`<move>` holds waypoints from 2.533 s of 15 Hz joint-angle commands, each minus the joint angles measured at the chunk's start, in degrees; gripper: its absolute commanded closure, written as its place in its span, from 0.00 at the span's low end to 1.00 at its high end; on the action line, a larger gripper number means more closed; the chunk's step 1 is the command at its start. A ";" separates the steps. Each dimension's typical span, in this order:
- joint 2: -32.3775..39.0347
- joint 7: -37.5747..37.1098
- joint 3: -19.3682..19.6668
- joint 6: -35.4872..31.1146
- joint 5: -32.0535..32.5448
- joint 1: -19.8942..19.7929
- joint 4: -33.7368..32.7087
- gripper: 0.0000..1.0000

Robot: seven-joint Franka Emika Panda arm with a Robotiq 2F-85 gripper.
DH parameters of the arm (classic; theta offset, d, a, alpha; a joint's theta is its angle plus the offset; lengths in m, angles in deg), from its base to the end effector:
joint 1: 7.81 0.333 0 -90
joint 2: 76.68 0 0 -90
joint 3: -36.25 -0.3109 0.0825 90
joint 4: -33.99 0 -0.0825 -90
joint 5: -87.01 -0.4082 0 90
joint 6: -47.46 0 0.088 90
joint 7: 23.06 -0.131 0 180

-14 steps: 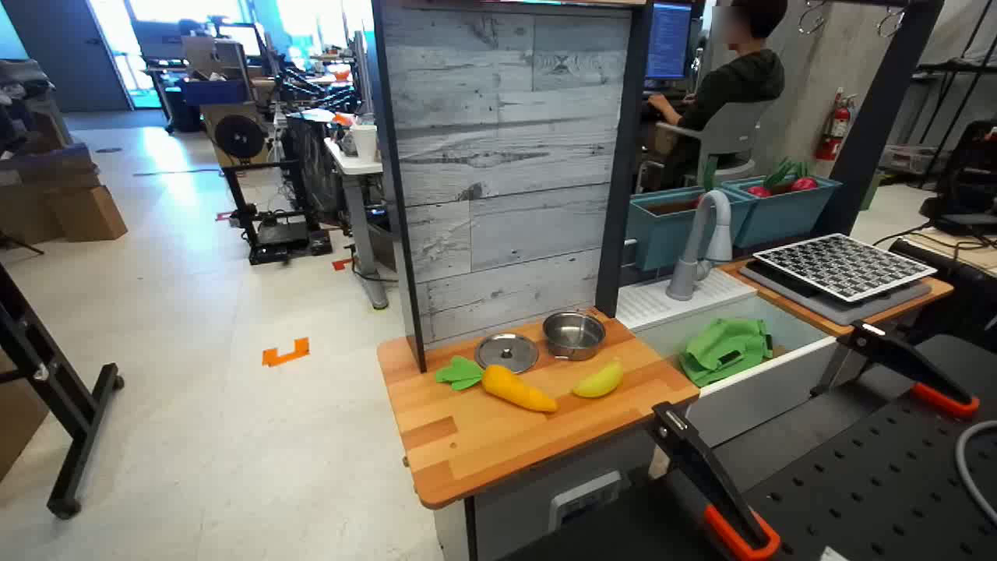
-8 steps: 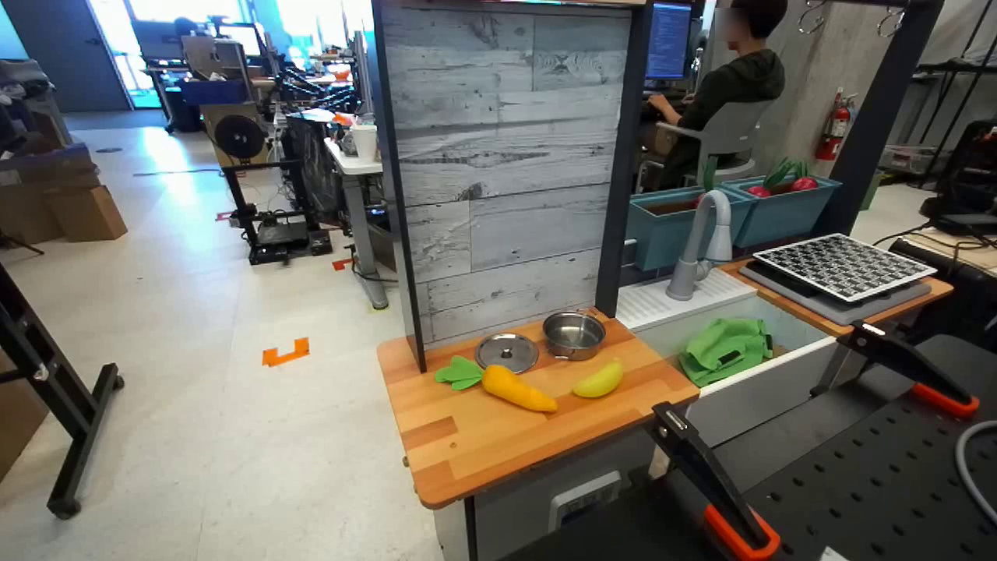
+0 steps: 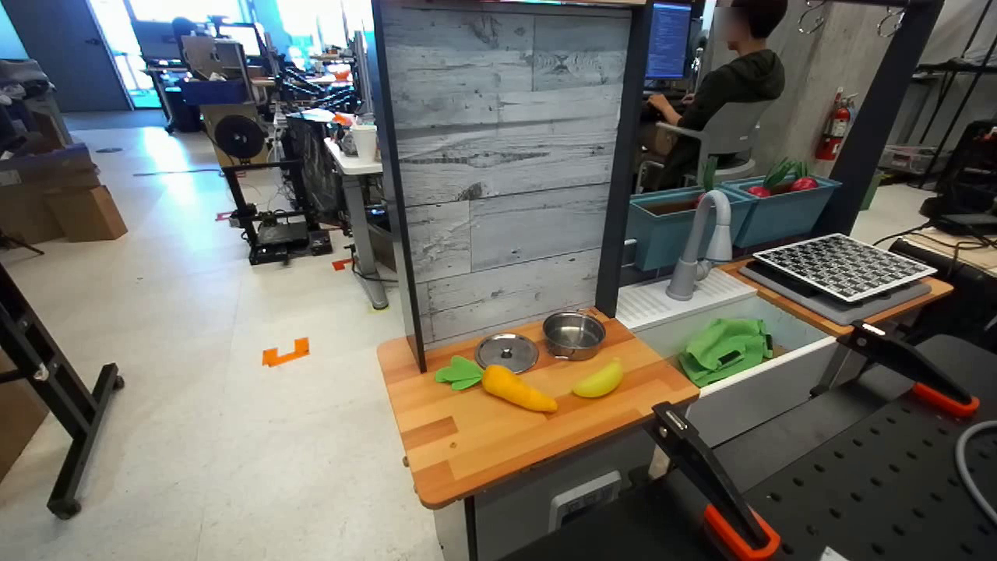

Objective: Put the yellow object inside the pot

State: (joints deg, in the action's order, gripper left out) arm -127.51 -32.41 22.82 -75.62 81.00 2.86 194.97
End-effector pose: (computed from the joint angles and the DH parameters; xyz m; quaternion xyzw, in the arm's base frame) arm 0.3130 0.1322 0.4153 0.9907 0.0716 0.1148 0.0154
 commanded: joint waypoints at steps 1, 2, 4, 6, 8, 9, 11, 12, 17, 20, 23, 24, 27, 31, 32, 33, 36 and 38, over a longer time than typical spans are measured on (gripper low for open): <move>9.58 -1.06 -1.72 -8.67 0.76 -0.88 -1.57 0.00; 12.47 -1.25 -2.01 -10.78 1.03 -1.06 -2.27 0.00; 18.87 -1.92 -2.56 -14.83 2.17 -1.92 -3.96 0.00; 25.43 -3.71 -3.32 -19.52 4.57 -3.66 -5.75 0.00; 32.60 -6.34 -4.22 -23.00 8.00 -5.81 -8.20 0.00; 35.94 -7.48 -4.54 -24.34 9.93 -6.71 -9.47 0.00; 42.93 -12.07 -5.58 -27.85 14.89 -8.76 -12.42 0.00; 46.52 -14.39 -5.74 -29.13 17.87 -9.25 -14.13 0.00; 64.22 -26.02 -2.96 -30.94 32.51 -7.96 -25.32 0.00; 75.07 -28.62 -0.97 -30.88 35.70 -5.94 -32.81 0.00; 83.92 -26.11 7.92 -31.12 31.68 3.56 -39.72 0.00; 86.58 -25.94 9.62 -31.28 30.93 5.52 -41.77 0.00; 93.36 -25.43 13.40 -31.89 28.96 9.87 -47.15 0.00; 100.46 -22.22 14.94 -32.14 24.46 11.49 -53.02 0.00; 101.95 -21.36 15.12 -32.19 23.26 11.54 -54.36 0.00; 103.22 -20.27 15.11 -32.02 22.10 11.38 -55.59 0.00; 106.56 -17.27 14.96 -31.25 18.52 10.54 -59.03 0.00; 108.45 -15.75 14.95 -30.58 16.72 10.12 -61.21 0.00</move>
State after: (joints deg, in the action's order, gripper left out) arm -22.53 -51.63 37.46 -106.68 101.20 13.22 138.17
